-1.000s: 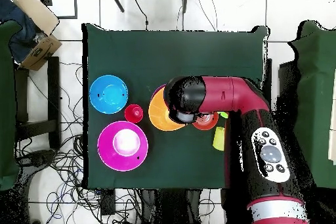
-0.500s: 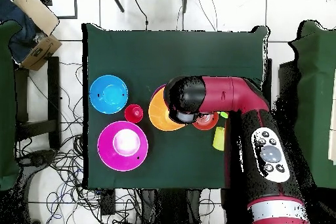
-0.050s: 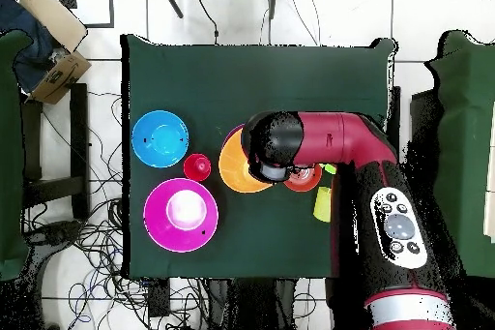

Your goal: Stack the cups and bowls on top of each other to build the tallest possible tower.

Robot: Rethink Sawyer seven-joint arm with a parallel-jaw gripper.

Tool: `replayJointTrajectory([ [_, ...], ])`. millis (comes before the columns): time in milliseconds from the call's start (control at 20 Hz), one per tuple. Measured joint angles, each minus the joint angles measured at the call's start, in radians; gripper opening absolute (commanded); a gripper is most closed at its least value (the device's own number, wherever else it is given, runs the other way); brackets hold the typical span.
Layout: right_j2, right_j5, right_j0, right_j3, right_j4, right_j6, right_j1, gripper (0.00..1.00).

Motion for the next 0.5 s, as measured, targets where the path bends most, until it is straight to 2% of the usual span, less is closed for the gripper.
replayJointTrajectory([
  [500, 0.000, 0.009, 0.001, -0.006, 0.000, 0.000, 0.000, 0.00],
])
